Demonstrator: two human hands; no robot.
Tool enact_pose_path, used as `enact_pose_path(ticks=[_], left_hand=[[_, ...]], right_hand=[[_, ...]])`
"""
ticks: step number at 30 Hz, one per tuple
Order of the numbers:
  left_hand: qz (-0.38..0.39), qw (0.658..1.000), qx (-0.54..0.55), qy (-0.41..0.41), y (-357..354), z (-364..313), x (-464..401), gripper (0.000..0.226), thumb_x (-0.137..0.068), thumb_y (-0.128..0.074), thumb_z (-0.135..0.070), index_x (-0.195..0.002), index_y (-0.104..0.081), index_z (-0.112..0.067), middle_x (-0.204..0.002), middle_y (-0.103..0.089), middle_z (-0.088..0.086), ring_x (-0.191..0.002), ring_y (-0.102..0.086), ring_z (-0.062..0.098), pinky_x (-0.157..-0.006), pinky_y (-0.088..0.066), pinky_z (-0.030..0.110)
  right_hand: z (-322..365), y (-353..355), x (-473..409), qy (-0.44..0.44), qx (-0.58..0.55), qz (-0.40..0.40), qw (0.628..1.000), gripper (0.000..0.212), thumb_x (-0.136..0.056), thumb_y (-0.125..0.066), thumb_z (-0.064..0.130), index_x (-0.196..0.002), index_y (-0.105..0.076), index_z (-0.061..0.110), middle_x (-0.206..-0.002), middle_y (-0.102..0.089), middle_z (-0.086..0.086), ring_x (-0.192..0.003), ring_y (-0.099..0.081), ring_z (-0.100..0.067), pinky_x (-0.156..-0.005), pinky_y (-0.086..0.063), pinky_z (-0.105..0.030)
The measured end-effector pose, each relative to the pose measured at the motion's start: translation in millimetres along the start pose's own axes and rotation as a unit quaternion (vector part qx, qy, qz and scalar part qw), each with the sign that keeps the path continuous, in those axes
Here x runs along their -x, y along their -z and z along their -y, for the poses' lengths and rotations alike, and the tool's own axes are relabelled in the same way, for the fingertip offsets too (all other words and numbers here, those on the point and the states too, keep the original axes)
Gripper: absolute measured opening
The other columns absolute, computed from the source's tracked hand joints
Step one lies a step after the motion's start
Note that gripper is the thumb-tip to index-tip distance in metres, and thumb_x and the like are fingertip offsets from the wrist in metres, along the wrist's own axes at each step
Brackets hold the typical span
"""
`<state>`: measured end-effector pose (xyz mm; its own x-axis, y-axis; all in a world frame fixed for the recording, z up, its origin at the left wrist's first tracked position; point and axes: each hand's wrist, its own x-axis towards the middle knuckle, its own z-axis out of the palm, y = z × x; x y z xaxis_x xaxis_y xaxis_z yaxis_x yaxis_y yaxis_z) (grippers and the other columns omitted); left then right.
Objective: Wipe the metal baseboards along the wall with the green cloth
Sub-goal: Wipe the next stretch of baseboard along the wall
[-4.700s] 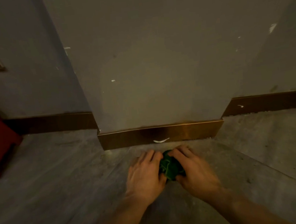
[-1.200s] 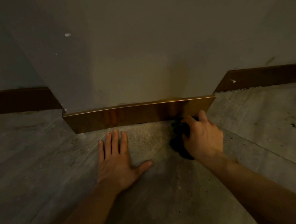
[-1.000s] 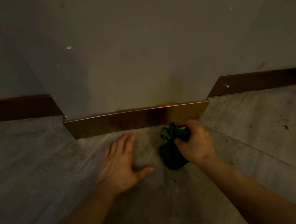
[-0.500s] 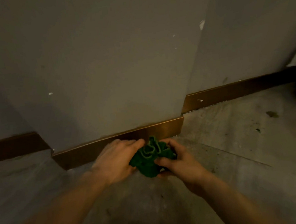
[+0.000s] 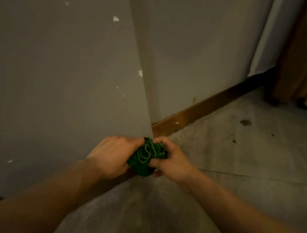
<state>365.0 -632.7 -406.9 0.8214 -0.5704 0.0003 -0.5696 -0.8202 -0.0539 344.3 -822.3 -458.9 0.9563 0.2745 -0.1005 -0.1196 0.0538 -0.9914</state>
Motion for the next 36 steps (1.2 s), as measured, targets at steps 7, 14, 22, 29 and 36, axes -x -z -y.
enact_pose_path(ticks=[7, 14, 22, 29, 36], left_hand=[[0.011, 0.999, 0.035, 0.012, -0.9, -11.5, -23.8, 0.032, -0.086, -0.061, -0.035, -0.114, -0.046, -0.03, -0.106, -0.067, -0.001, -0.097, -0.064, 0.028, -0.071, -0.046, 0.037], [-0.056, 0.992, 0.094, 0.06, -46.7, -12.1, -59.7, 0.05, -0.081, -0.068, -0.032, -0.123, -0.043, -0.025, -0.11, -0.067, 0.004, -0.099, -0.065, 0.033, -0.07, -0.044, 0.038], [-0.116, 0.973, 0.188, 0.068, -67.5, -38.5, -73.7, 0.065, -0.08, -0.071, -0.032, -0.137, -0.042, -0.026, -0.118, -0.068, 0.005, -0.104, -0.065, 0.031, -0.081, -0.051, 0.039], [-0.136, 0.949, 0.276, 0.064, -54.3, -76.9, -97.1, 0.065, -0.083, -0.073, -0.04, -0.137, -0.039, -0.028, -0.118, -0.067, 0.0, -0.106, -0.065, 0.025, -0.084, -0.053, 0.041], [-0.163, 0.934, 0.292, 0.126, -81.2, -90.8, -131.2, 0.048, -0.079, -0.074, -0.043, -0.117, -0.049, -0.03, -0.11, -0.068, -0.003, -0.098, -0.068, 0.023, -0.077, -0.057, 0.039]], right_hand=[[17.6, 17.2, -7.1, -0.051, 0.051, -0.053, 0.996, 0.036, -0.081, -0.062, -0.009, -0.105, -0.053, 0.017, -0.105, -0.064, -0.009, -0.085, -0.066, -0.021, -0.05, -0.054, -0.027], [28.0, 43.8, -40.7, -0.046, 0.225, -0.052, 0.972, 0.033, -0.083, -0.064, -0.001, -0.105, -0.052, 0.019, -0.097, -0.065, -0.006, -0.082, -0.065, -0.018, -0.048, -0.049, -0.017], [50.9, 62.4, -28.2, -0.123, 0.367, -0.037, 0.921, 0.038, -0.085, -0.063, 0.008, -0.107, -0.05, 0.037, -0.099, -0.064, 0.002, -0.085, -0.067, -0.015, -0.053, -0.059, -0.031], [97.3, 89.6, -7.3, -0.155, 0.401, -0.046, 0.902, 0.03, -0.088, -0.065, 0.011, -0.101, -0.054, 0.036, -0.099, -0.065, -0.002, -0.085, -0.067, -0.017, -0.056, -0.054, -0.023], [52.1, 118.1, -25.6, -0.041, 0.485, -0.116, 0.866, 0.024, -0.086, -0.063, 0.031, -0.108, -0.055, 0.037, -0.105, -0.046, 0.01, -0.095, -0.052, -0.008, -0.076, -0.042, -0.022]])
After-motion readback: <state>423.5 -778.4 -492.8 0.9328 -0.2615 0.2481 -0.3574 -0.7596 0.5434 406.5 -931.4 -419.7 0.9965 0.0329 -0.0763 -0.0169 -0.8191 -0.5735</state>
